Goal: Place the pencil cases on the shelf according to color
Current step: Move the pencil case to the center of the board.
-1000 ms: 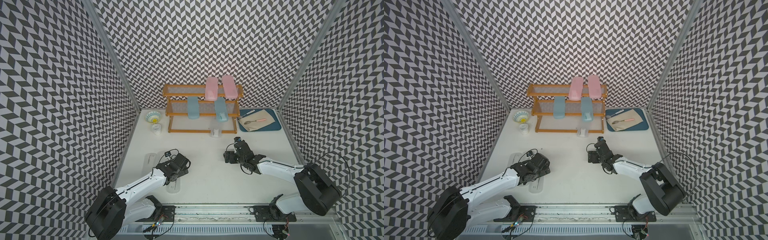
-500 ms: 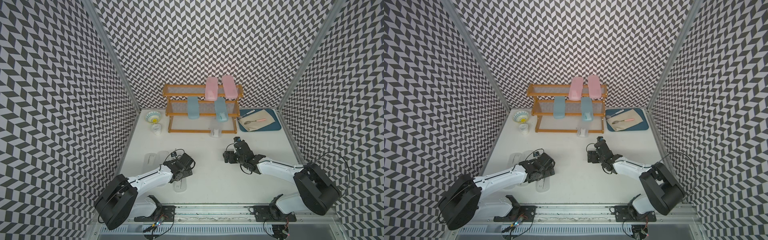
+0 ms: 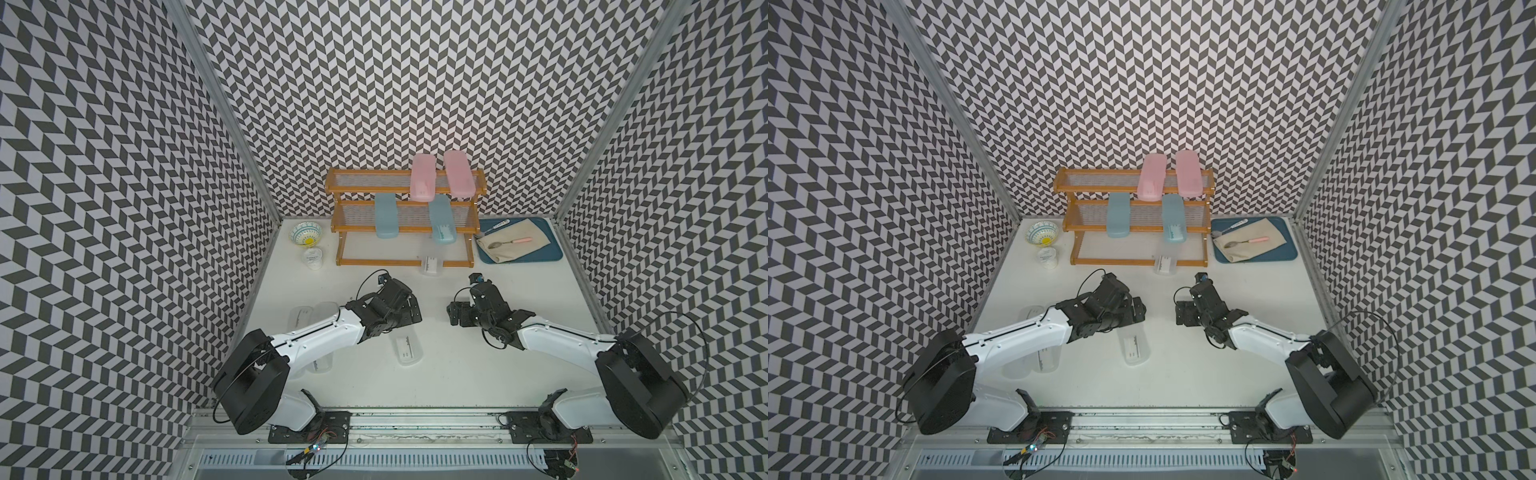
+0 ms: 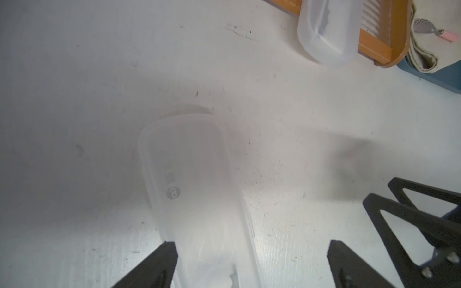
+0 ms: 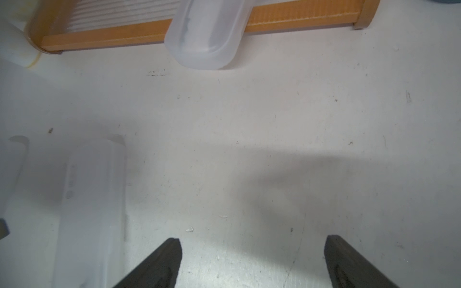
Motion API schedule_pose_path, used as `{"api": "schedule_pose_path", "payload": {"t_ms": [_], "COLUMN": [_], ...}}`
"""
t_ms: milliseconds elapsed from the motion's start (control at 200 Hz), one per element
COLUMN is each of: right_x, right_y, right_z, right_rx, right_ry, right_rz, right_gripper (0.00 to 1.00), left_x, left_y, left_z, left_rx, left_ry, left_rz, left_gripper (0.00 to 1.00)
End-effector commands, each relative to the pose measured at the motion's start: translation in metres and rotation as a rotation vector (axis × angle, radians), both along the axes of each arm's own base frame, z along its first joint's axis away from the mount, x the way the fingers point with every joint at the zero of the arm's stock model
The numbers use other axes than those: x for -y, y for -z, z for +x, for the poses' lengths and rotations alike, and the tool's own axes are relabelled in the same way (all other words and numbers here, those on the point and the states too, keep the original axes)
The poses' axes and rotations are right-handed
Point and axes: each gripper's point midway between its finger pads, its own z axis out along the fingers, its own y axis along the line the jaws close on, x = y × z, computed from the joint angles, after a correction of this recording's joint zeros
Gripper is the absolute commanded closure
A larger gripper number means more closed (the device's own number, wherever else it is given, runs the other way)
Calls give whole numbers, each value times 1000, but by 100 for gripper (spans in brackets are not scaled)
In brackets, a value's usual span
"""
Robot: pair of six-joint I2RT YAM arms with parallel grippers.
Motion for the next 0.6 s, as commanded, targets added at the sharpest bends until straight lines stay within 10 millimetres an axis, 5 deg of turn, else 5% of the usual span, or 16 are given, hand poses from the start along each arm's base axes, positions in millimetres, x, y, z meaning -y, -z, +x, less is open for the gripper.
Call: {"api": "schedule_pose_path", "payload": {"t_ms": [0,250,596], "right_x": [-25,-93,-137], "right_y": [-11,-6,20], "right_z": [-18,-63,-96], "right_rx": [13,-35,-96], "right_ry": [-93,-252,-302], "right_rz": [76,77,-35], "right_gripper": [6,4,1], "left_x": [-44,-124,-156], "left_y": [-1,-16,-34], "left_z": [10,22,27], "left_rx": [24,102,164], "left_ry": [-67,-219,-298], "left_rz": [61,74,76], "left_gripper": [1,1,1]}}
